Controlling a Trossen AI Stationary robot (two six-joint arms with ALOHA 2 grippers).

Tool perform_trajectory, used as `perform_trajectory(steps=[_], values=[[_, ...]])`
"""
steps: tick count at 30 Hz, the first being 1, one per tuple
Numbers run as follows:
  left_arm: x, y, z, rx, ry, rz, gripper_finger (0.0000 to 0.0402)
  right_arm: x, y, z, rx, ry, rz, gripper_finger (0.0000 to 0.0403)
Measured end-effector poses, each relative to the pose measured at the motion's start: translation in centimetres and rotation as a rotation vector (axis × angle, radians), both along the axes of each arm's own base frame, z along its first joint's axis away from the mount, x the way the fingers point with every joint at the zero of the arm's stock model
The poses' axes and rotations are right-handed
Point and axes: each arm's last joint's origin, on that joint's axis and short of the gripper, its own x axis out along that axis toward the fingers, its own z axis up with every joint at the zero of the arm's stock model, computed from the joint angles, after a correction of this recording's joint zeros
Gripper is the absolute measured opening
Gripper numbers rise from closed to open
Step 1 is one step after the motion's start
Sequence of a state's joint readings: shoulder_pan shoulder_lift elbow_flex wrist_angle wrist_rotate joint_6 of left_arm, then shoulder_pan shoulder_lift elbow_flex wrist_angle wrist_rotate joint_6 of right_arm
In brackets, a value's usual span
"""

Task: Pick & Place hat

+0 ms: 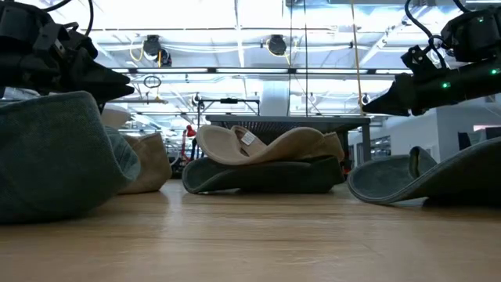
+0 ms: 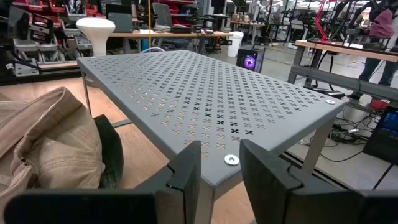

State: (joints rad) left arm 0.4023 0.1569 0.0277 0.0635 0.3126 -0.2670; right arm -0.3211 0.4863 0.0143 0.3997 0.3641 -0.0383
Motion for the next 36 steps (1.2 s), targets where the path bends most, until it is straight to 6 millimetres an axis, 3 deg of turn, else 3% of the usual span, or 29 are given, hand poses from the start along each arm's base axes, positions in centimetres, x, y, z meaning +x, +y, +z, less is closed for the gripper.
perform_trajectory(steps=[36], values=[[-0.01,0.16,0.15,0.009,-0.014,0.056,0.012,0.0,0.0,0.01,0.0,0.0,0.0,0.0105]])
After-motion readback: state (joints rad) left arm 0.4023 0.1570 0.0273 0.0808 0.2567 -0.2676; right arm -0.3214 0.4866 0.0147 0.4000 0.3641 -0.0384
